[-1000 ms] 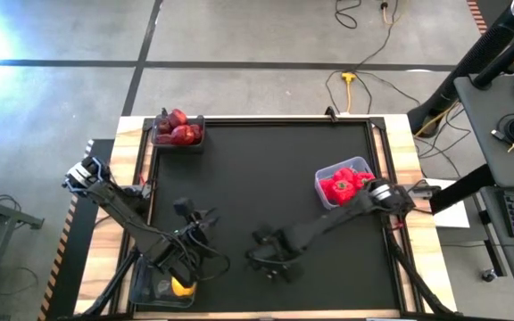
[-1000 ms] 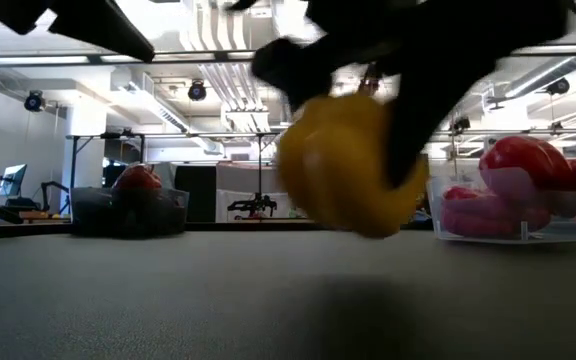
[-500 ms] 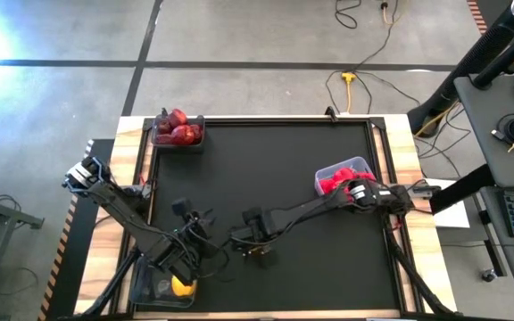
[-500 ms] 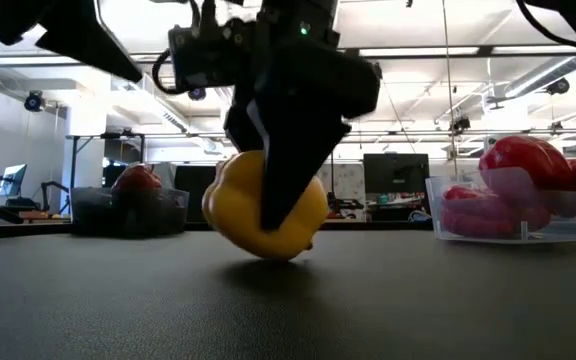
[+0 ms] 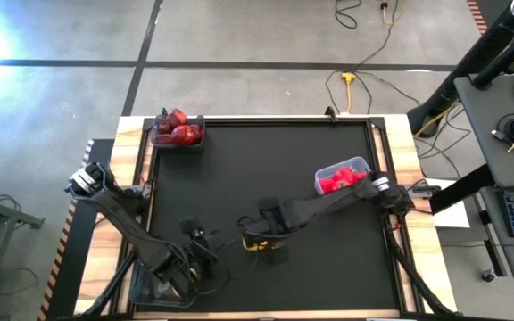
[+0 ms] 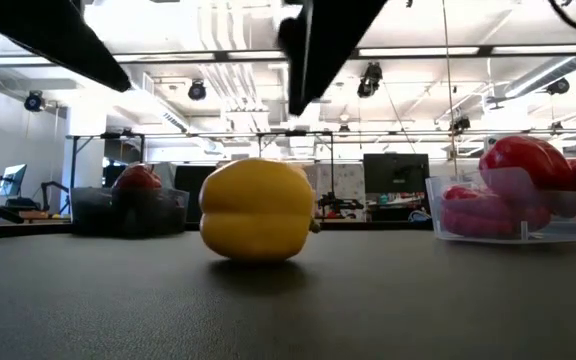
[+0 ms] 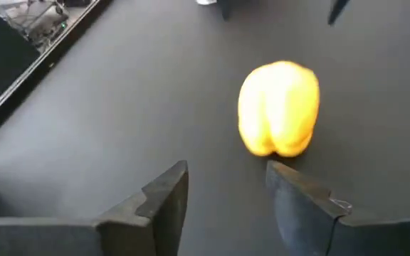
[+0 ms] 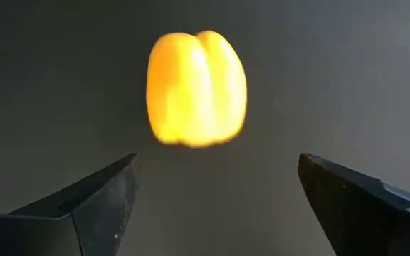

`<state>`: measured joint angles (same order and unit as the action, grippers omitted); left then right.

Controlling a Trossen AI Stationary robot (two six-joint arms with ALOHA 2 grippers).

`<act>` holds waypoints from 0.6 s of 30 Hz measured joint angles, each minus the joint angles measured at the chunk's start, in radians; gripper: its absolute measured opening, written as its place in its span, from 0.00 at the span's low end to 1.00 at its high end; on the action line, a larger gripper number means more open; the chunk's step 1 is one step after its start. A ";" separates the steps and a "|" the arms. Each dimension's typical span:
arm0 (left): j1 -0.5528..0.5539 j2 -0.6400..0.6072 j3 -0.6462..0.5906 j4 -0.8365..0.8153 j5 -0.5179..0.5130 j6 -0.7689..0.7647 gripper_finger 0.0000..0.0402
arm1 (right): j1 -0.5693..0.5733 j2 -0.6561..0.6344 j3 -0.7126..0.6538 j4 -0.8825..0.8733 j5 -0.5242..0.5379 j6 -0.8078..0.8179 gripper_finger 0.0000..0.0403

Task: Sort produce into baskets
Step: Put the yellow bell pepper into the bottom black bin

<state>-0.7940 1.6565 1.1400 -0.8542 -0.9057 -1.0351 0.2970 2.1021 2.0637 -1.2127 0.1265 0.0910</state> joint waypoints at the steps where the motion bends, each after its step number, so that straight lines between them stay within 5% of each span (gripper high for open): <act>1: 0.000 0.008 0.000 0.023 -0.002 0.007 0.43 | 0.014 -0.021 -0.007 -0.006 0.021 0.029 0.92; 7: -0.001 0.053 0.000 0.220 0.067 0.160 0.44 | 0.198 -0.138 -0.144 0.101 0.324 0.185 0.92; 12: 0.016 0.050 0.000 0.281 0.096 0.258 0.48 | 0.390 -0.191 -0.410 0.453 0.564 0.255 0.92; 18: 0.138 0.038 0.000 0.297 0.113 0.348 0.66 | 0.493 -0.208 -0.700 0.827 1.018 0.307 0.90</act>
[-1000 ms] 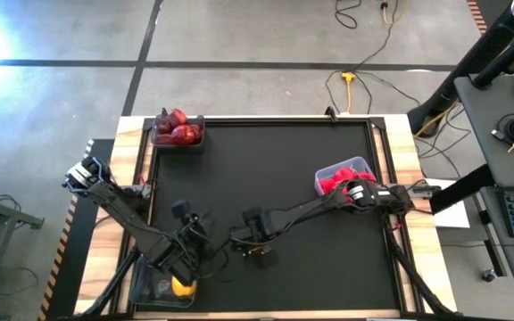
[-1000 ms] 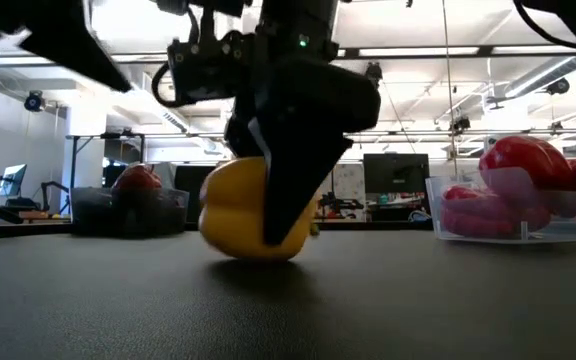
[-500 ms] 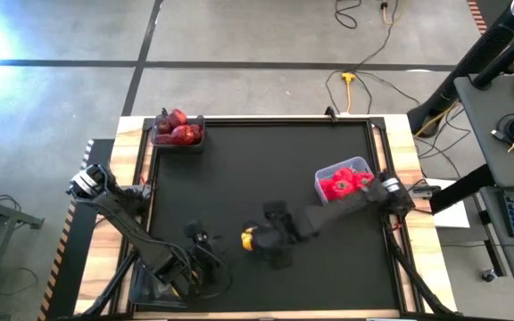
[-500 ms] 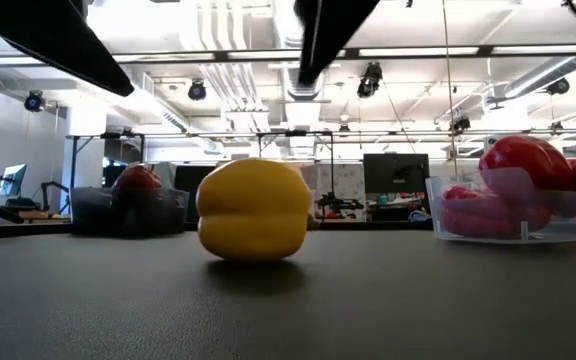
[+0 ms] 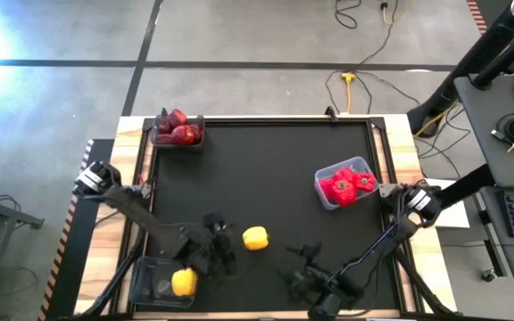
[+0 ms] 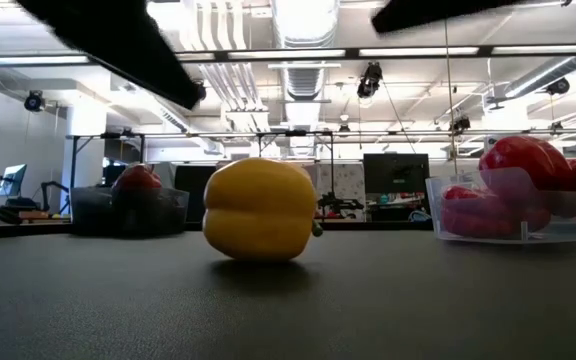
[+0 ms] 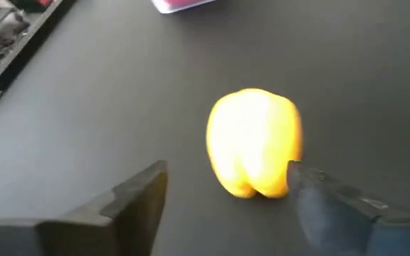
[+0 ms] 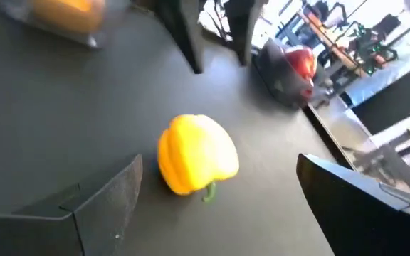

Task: Sort produce into baskets
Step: Put the yellow bell pepper into the bottom black bin

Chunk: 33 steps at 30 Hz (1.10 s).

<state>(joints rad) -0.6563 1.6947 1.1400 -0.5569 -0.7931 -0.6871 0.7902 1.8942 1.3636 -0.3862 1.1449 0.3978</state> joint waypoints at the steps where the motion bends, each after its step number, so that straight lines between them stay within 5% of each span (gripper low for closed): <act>1: 0.024 0.004 0.000 0.011 0.009 0.019 0.70 | -0.001 -0.005 -0.018 0.002 -0.001 0.004 0.90; 8: 0.162 0.017 0.000 0.103 0.266 0.113 0.95 | -0.034 -0.077 -0.051 0.004 0.002 0.156 0.90; 12: 0.202 0.017 0.000 0.168 0.409 0.129 0.98 | -0.017 -0.078 -0.060 -0.009 -0.024 0.120 0.90; 33: 0.256 0.255 0.000 0.330 0.411 0.063 0.96 | -0.025 -0.078 -0.125 -0.012 -0.026 0.179 0.90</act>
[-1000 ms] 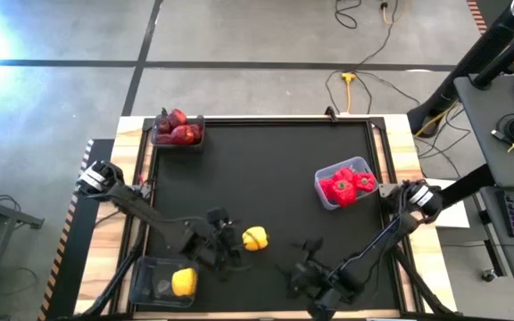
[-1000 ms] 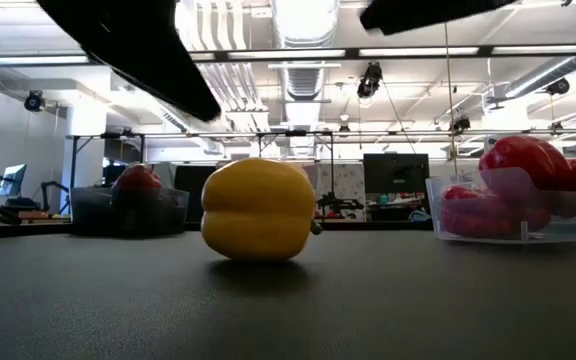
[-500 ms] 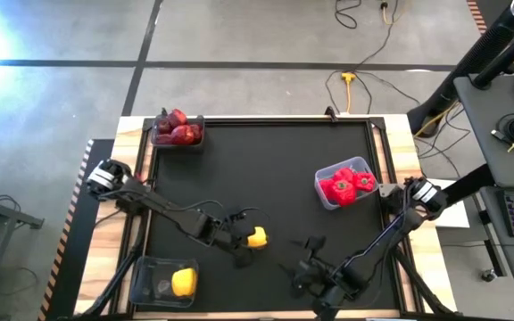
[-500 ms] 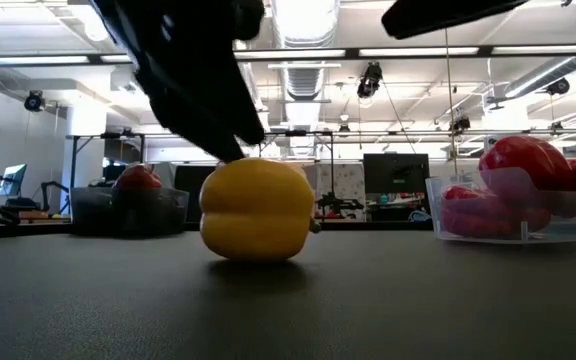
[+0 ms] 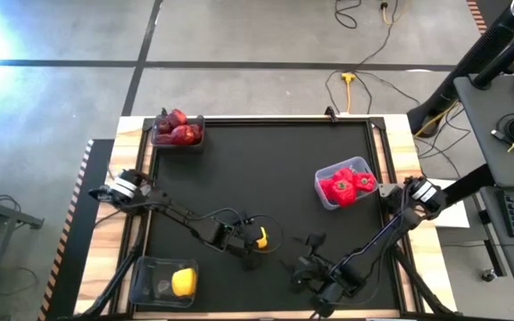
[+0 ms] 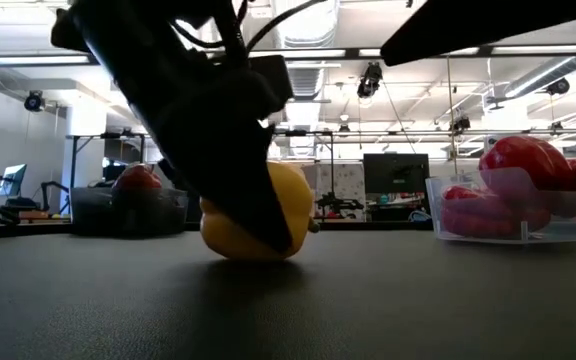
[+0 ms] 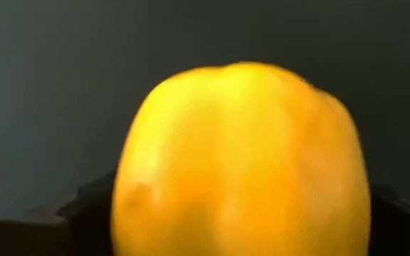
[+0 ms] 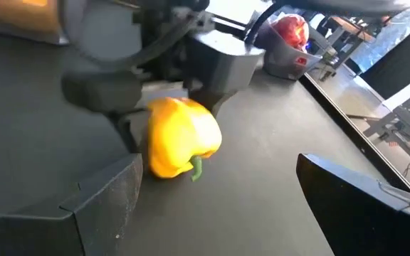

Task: Sort produce into baskets
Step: Put the yellow bell pepper into the bottom black bin

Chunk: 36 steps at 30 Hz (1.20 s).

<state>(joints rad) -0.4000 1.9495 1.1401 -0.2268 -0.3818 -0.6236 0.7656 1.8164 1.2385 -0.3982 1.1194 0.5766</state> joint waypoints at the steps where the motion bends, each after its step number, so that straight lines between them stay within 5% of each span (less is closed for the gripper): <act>1: 0.000 0.010 0.003 0.013 -0.002 0.008 0.93 | -0.004 0.000 0.000 0.004 0.003 0.000 0.90; 6: -0.005 0.015 0.021 0.026 -0.044 0.038 0.75 | -0.025 0.000 -0.009 0.016 0.007 0.000 0.90; 10: -0.019 -0.059 0.034 -0.037 -0.064 0.041 0.75 | -0.033 0.001 -0.018 0.018 0.007 0.008 0.90; 16: -0.137 -0.263 0.076 -0.378 -0.024 -0.061 0.75 | -0.035 0.001 -0.043 0.034 0.007 0.024 0.90; 23: -0.394 -0.455 0.143 -0.774 0.129 -0.536 0.75 | -0.077 0.001 -0.162 0.231 0.007 0.004 0.90; 29: -0.620 -0.499 0.162 -1.007 0.137 -0.996 0.75 | -0.118 0.002 -0.212 0.368 0.002 0.002 0.90; 36: -0.699 -0.482 0.062 -0.970 0.203 -1.135 0.75 | -0.118 0.002 -0.185 0.381 -0.002 -0.033 0.90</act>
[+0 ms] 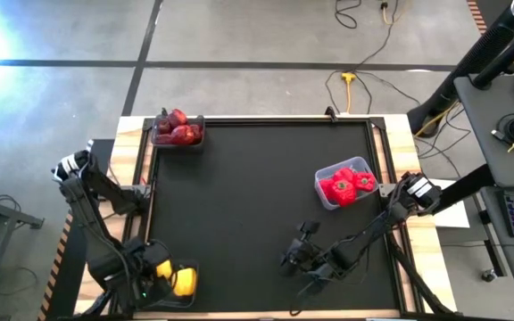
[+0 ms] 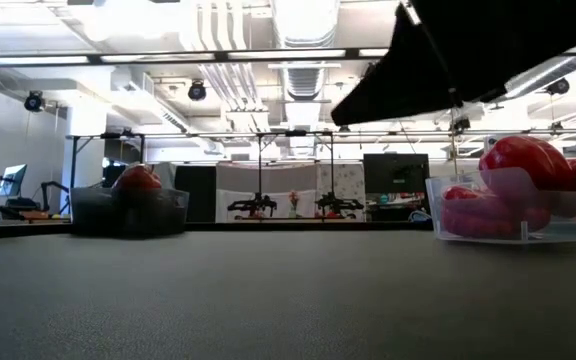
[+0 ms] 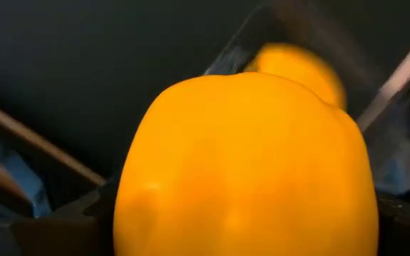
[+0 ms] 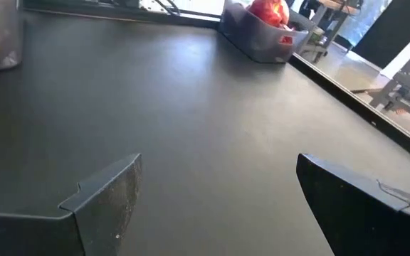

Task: Sort produce into baskets
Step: Put the yellow bell pepper into the bottom black bin, then return to home position

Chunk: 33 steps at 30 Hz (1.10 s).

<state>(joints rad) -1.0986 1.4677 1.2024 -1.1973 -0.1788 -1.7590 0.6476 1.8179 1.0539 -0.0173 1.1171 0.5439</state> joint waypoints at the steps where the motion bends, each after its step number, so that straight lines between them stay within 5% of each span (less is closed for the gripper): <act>1: 0.000 0.009 -0.017 0.018 0.038 0.003 0.75 | 0.000 0.000 0.005 0.000 0.000 -0.006 0.90; 9: 0.000 0.069 -0.141 0.249 0.079 0.021 0.75 | 0.002 0.000 0.021 0.002 -0.068 -0.031 0.90; 14: -0.007 0.134 -0.158 0.255 0.098 0.015 0.77 | 0.010 0.000 0.044 0.001 -0.078 -0.073 0.90; 20: -0.009 0.164 -0.150 0.255 0.137 0.036 0.96 | 0.038 0.000 0.084 -0.008 -0.078 -0.133 0.90; 25: -0.008 0.120 -0.114 0.218 0.167 0.079 0.91 | 0.062 0.000 0.101 -0.008 -0.079 -0.170 0.90; 28: -0.001 0.087 -0.053 0.117 0.081 0.110 0.87 | 0.072 0.000 0.120 -0.006 -0.080 -0.198 0.90; 33: 0.073 0.020 0.023 0.022 -0.223 0.298 0.82 | 0.063 0.000 0.123 0.053 -0.177 -0.254 0.90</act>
<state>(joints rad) -1.0257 1.4873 1.2255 -1.1755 -0.4015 -1.4614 0.7107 1.8175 1.1770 0.0362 0.9397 0.2903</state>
